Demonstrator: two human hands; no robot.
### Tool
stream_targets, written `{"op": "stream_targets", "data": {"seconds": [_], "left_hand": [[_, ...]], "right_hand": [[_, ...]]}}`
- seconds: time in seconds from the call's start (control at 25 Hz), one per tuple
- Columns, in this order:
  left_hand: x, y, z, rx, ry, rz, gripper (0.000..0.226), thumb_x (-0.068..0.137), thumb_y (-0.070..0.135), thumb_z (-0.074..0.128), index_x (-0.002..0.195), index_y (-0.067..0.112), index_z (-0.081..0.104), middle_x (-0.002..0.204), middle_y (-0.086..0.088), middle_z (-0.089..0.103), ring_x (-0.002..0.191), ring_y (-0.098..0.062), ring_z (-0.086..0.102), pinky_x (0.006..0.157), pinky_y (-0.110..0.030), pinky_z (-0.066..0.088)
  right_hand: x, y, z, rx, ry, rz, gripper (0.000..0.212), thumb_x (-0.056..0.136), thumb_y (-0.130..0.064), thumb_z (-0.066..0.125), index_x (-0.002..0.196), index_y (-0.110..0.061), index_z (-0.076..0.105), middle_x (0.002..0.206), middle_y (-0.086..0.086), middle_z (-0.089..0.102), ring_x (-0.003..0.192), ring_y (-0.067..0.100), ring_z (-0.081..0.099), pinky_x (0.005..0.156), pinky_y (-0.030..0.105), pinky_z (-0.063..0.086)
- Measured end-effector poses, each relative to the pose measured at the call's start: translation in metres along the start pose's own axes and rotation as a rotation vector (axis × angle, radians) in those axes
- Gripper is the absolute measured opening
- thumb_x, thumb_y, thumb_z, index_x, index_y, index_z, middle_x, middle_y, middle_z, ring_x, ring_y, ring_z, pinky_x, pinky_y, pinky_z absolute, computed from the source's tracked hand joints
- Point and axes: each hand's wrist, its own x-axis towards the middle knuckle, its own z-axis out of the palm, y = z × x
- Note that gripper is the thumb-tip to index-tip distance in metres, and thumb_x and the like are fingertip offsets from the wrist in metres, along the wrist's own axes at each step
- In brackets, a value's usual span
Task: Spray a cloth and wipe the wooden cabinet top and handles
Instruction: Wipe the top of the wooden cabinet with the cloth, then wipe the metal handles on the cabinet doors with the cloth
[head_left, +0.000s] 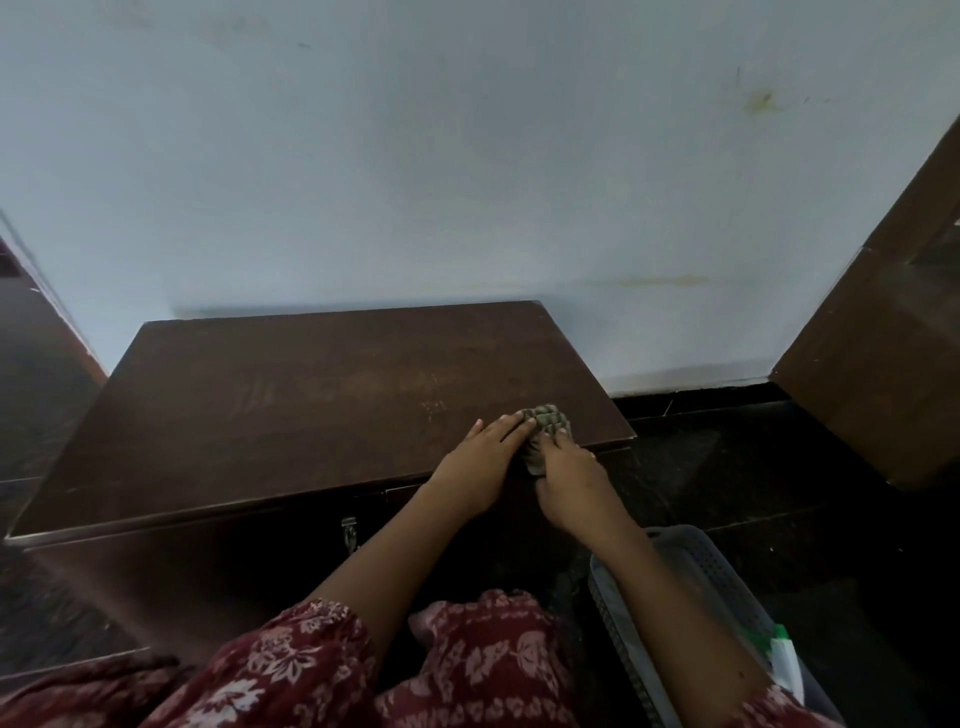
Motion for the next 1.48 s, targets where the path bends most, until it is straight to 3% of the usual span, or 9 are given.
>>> {"op": "stream_targets", "data": {"seconds": [0.2,0.4,0.6,0.68,0.8,0.92,1.12,1.32,1.48], "left_hand": [[-0.038,-0.008,0.000,0.002,0.265,-0.102,0.052,0.091,0.011,0.042,0.142,0.014,0.032,0.148,-0.006,0.036,0.135,-0.023,0.033,0.113,-0.031,0.023],[-0.076,-0.014,0.000,-0.457,0.513,-0.184,0.050,0.091,0.017,0.054,0.136,0.006,0.036,0.140,-0.012,0.037,0.130,-0.024,0.036,0.106,-0.027,0.029],[-0.102,0.003,0.021,-1.177,0.256,-0.406,0.050,0.091,0.035,0.053,0.127,0.002,0.049,0.131,-0.017,0.055,0.117,-0.026,0.055,0.104,-0.039,0.043],[-0.113,0.002,0.034,-1.528,0.192,-0.425,0.038,0.090,0.027,0.055,0.119,0.002,0.056,0.118,-0.017,0.064,0.105,-0.026,0.063,0.097,-0.038,0.049],[-0.123,-0.004,0.060,-1.497,0.271,-0.415,0.021,0.089,0.013,0.056,0.110,0.009,0.057,0.106,-0.010,0.065,0.088,-0.014,0.064,0.075,-0.019,0.055],[-0.133,-0.010,0.096,-1.372,0.363,-0.422,0.016,0.092,0.012,0.052,0.101,0.024,0.058,0.104,0.002,0.066,0.091,-0.002,0.062,0.077,-0.010,0.050],[-0.133,-0.033,0.139,-1.191,0.652,-0.588,0.021,0.092,0.023,0.052,0.109,0.030,0.060,0.111,0.005,0.065,0.105,-0.005,0.061,0.094,-0.025,0.049],[-0.115,-0.036,0.137,-1.072,0.915,-0.546,0.022,0.072,0.044,0.056,0.092,0.035,0.053,0.090,0.011,0.065,0.085,0.010,0.062,0.067,-0.002,0.045],[-0.098,-0.035,0.129,-1.041,1.062,-0.588,0.019,0.073,0.050,0.052,0.087,0.036,0.051,0.086,0.013,0.063,0.082,0.013,0.060,0.065,0.000,0.043]], "right_hand": [[-0.019,-0.017,-0.003,0.339,-0.038,-0.137,0.052,0.088,-0.010,0.047,0.139,-0.015,0.040,0.140,0.014,0.047,0.115,0.029,0.054,0.093,0.030,0.046],[-0.049,-0.027,0.019,1.114,-0.086,0.014,0.043,0.089,-0.001,0.039,0.126,-0.014,0.056,0.103,0.005,0.067,0.086,0.017,0.062,0.074,0.028,0.050],[-0.088,-0.028,0.050,1.844,-0.211,0.064,0.033,0.078,-0.005,0.045,0.103,-0.011,0.065,0.091,0.008,0.073,0.081,0.018,0.069,0.073,0.028,0.055],[-0.089,-0.029,0.062,1.756,-0.213,0.120,0.037,0.078,-0.027,0.059,0.109,-0.009,0.064,0.101,0.009,0.074,0.094,0.021,0.069,0.085,0.034,0.053],[-0.074,-0.025,0.095,1.445,-0.090,0.190,0.062,0.063,-0.051,0.072,0.109,-0.013,0.059,0.112,0.008,0.068,0.109,0.022,0.062,0.095,0.037,0.049],[-0.063,-0.026,0.144,1.284,0.081,0.140,0.020,0.082,-0.033,0.064,0.099,-0.027,0.057,0.101,-0.002,0.068,0.103,0.017,0.065,0.080,0.024,0.052],[-0.042,-0.042,0.191,1.294,0.121,0.006,0.018,0.086,-0.028,0.058,0.098,-0.042,0.058,0.096,-0.016,0.070,0.087,-0.002,0.066,0.071,0.015,0.052],[-0.020,-0.051,0.185,1.265,0.319,-0.089,0.021,0.072,-0.051,0.054,0.088,-0.037,0.056,0.084,-0.015,0.068,0.076,-0.001,0.066,0.063,0.011,0.051],[-0.007,-0.050,0.170,1.195,0.235,-0.126,0.027,0.074,-0.050,0.059,0.097,-0.039,0.051,0.091,-0.013,0.067,0.085,-0.007,0.064,0.067,0.008,0.051]]}}
